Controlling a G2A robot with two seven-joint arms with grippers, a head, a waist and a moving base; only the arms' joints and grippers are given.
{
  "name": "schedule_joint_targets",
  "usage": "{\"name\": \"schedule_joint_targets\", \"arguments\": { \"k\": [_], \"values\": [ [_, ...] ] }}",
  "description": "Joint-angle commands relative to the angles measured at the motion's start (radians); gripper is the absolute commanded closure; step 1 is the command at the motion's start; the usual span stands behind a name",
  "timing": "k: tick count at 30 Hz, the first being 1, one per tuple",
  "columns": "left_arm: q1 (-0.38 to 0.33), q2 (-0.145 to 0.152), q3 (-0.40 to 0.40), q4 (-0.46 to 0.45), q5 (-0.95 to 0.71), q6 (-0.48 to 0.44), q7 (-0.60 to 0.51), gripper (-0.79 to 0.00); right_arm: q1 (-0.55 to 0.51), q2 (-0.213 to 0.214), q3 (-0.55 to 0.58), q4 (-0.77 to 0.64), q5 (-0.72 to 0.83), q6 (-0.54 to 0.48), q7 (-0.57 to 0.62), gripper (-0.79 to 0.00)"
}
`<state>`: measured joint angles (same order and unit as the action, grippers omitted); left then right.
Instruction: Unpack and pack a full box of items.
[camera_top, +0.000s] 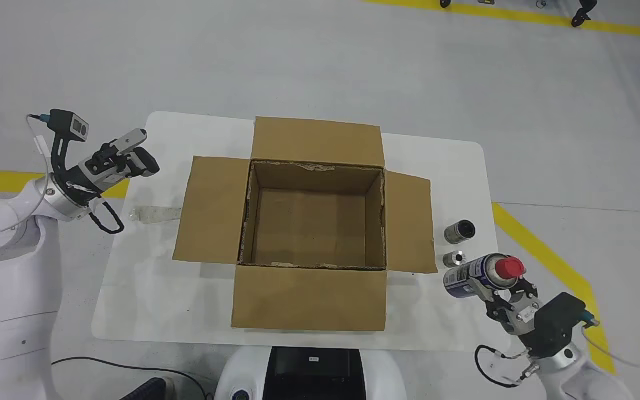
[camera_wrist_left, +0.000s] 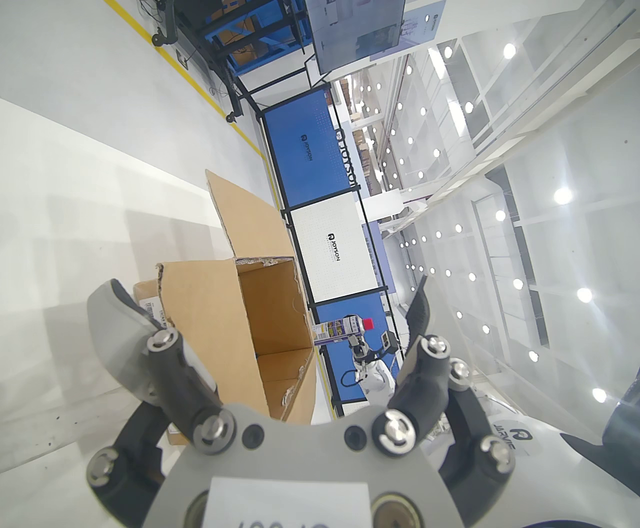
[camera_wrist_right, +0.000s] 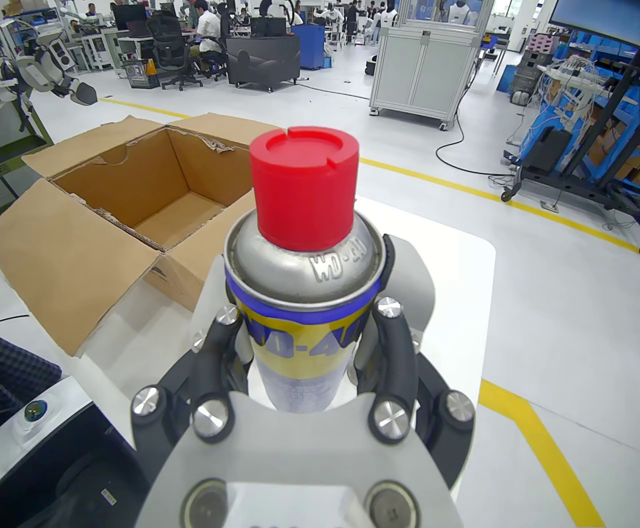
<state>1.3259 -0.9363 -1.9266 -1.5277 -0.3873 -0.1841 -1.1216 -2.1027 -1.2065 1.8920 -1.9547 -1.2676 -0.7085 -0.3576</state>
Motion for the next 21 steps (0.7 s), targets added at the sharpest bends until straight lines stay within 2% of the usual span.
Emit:
{"name": "schedule_joint_targets", "arguments": {
  "k": [1, 4, 7, 21],
  "values": [
    [0.000, 0.000, 0.000, 0.000, 0.000, 0.000, 0.000, -0.785, 0.000, 0.000, 0.000, 0.000, 0.000, 0.000, 0.000, 0.000],
    [0.000, 0.000, 0.000, 0.000, 0.000, 0.000, 0.000, -0.785, 0.026, 0.000, -0.022, -0.044, -0.051, 0.041, 0.033, 0.000],
    [0.000, 0.000, 0.000, 0.000, 0.000, 0.000, 0.000, -0.785, 0.032, 0.001, -0.056, -0.049, -0.119, 0.057, 0.004, 0.000],
    [0.000, 0.000, 0.000, 0.000, 0.000, 0.000, 0.000, -0.785, 0.039, 0.007, -0.096, 0.110, -0.227, 0.071, -0.167, 0.000]
  ]
}}
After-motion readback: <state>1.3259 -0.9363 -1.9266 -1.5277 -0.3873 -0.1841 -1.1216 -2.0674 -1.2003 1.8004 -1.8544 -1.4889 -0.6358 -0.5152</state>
